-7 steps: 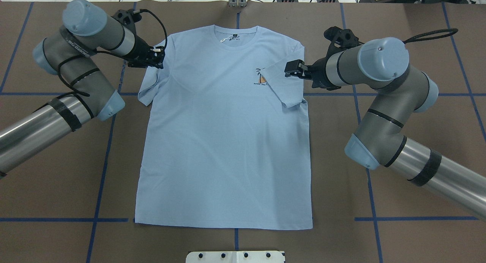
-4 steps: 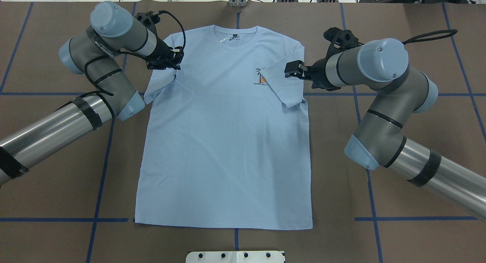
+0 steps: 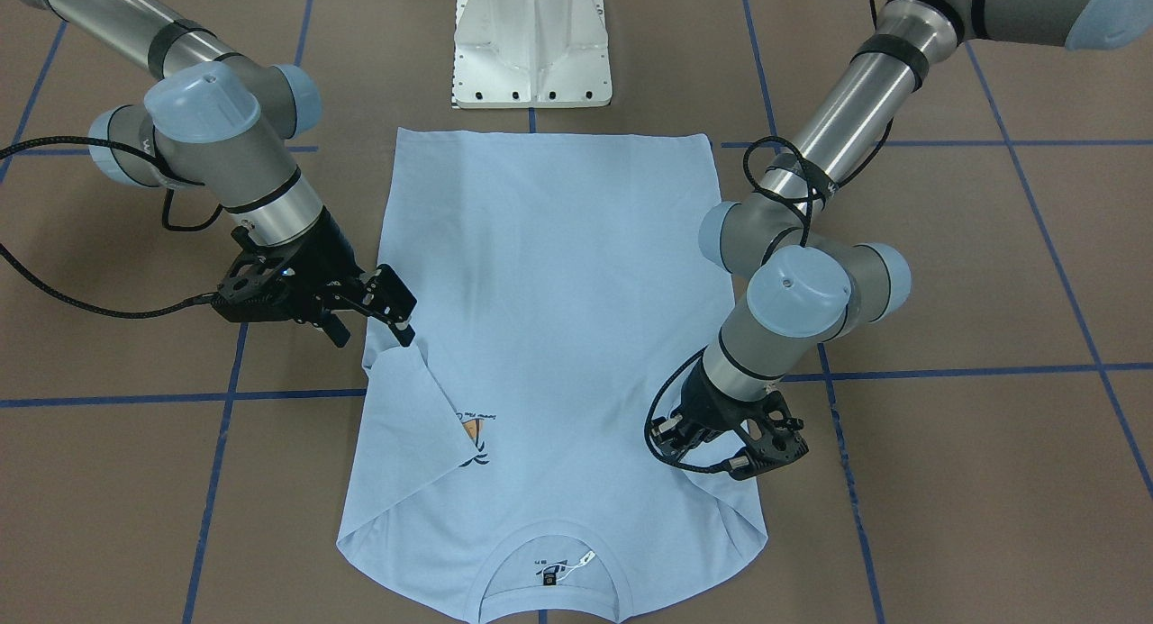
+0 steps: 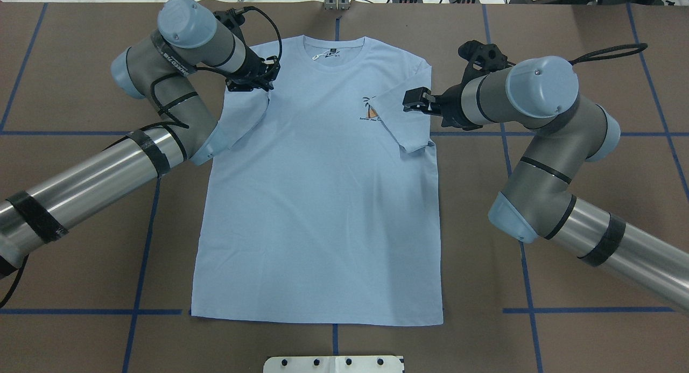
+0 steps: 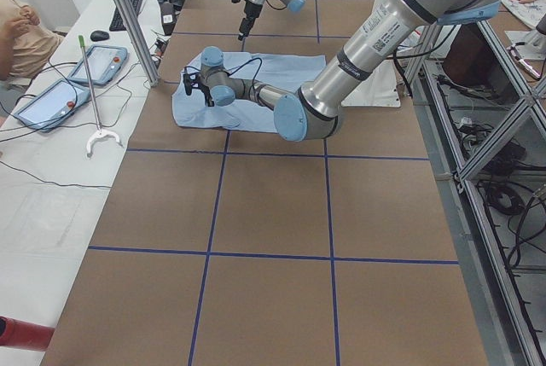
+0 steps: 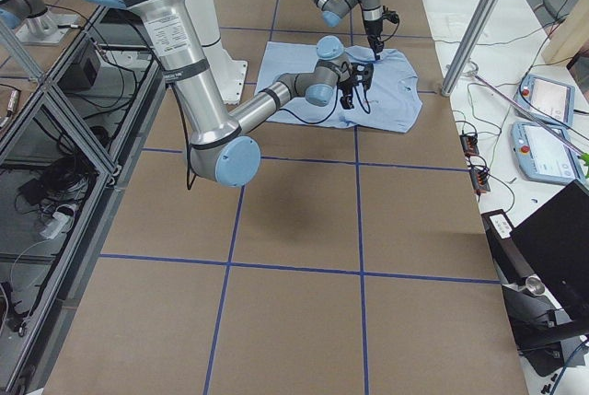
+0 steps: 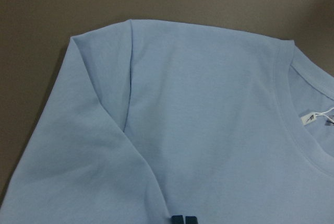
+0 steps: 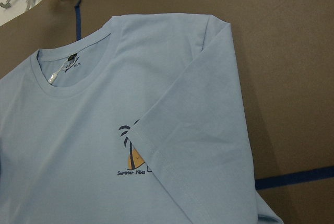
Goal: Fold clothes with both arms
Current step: 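Fold the sleeve inward with the left gripper while the right arm moves hemward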
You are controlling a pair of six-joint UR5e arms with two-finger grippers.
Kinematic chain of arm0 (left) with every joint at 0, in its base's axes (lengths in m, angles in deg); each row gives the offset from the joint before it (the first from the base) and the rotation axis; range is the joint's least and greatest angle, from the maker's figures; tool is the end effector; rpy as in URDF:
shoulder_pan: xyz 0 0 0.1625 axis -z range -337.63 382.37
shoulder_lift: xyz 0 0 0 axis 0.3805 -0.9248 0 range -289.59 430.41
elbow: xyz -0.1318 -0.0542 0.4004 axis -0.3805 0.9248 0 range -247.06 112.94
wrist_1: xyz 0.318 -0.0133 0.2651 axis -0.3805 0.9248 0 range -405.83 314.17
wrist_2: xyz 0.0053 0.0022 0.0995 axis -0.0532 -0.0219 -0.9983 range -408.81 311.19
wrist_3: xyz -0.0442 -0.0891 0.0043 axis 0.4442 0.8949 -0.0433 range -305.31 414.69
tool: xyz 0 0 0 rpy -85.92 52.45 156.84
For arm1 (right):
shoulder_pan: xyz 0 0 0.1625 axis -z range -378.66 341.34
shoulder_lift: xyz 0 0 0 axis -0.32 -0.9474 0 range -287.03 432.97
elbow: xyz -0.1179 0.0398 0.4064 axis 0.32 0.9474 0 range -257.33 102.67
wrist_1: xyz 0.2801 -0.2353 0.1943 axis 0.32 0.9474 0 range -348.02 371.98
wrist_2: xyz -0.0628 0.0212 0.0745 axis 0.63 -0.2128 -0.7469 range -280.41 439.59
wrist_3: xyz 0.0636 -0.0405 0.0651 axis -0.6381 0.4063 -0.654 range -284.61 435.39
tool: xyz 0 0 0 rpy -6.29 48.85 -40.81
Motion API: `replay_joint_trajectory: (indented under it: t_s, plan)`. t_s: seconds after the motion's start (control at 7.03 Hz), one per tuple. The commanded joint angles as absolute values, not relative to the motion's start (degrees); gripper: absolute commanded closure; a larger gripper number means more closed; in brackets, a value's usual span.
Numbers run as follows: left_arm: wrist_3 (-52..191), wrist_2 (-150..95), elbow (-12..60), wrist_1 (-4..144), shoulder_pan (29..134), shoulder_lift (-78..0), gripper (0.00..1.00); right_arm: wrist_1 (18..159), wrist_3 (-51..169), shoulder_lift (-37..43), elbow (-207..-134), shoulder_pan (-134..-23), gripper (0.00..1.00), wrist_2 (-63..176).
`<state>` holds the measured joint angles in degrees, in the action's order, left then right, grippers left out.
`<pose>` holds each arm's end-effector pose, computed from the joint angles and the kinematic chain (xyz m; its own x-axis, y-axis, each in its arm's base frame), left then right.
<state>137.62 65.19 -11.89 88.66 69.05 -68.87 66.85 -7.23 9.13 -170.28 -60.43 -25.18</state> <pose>0.5027 -0.6684 0.3035 0.4037 -0.2642 -0.8759 0.3789 0.9197 -0.1028 -0.4204 -0.5202 0.3054 0.3821 0.1748 0.9074 -0.4273 0.9041 0.0058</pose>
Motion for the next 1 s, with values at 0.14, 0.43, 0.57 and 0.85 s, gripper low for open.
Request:
replay_joint_trajectory:
  t_s: [0.14,0.43,0.57,0.85]
  plan:
    - [147.03,65.10,5.72,88.29,68.16,-60.51,0.05,68.57,-7.66,6.28,-174.42,-56.84,0.00,-22.64]
    - [148.56,65.36,20.23,87.85,67.20,-53.28,0.03,81.06,-12.91,4.24,-183.09,-48.85,0.00,-20.27]
    - [148.47,65.45,24.39,87.85,65.19,-50.99,0.03,89.94,-17.46,2.76,-190.81,-41.94,0.00,-15.03]
    - [147.86,65.62,25.23,88.29,64.91,-50.79,0.03,102.03,-29.74,2.31,-197.37,-30.49,0.01,-5.45]
